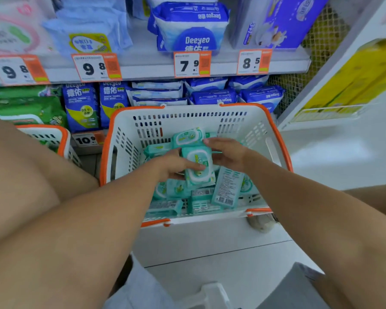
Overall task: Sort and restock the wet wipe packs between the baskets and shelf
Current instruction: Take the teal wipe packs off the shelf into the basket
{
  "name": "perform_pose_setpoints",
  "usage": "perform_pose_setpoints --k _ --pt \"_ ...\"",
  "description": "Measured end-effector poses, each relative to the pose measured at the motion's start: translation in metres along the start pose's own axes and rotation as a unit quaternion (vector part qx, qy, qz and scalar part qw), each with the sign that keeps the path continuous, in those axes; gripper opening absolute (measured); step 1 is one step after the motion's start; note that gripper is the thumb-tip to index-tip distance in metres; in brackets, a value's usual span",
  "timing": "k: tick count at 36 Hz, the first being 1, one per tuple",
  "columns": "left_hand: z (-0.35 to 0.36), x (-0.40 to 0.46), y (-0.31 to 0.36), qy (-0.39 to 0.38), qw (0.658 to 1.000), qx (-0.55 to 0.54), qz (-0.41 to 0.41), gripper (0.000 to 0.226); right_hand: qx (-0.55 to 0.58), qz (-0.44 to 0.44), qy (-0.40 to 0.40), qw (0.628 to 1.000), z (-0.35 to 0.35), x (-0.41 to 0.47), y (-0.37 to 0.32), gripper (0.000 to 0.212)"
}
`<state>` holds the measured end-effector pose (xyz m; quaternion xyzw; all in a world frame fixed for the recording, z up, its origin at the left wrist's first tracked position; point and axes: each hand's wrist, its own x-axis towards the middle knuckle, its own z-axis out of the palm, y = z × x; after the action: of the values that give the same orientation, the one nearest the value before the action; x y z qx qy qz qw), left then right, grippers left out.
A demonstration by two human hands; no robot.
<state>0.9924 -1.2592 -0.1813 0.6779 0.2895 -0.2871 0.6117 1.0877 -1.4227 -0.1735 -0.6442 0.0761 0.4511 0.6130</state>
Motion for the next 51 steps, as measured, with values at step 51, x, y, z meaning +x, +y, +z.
perform_pose_setpoints --k 51 --pt "-0.063 -0.012 -0.016 0.252 0.923 -0.289 -0.019 0.039 -0.270 -0.197 0.026 0.942 0.021 0.055 -0.016 0.068"
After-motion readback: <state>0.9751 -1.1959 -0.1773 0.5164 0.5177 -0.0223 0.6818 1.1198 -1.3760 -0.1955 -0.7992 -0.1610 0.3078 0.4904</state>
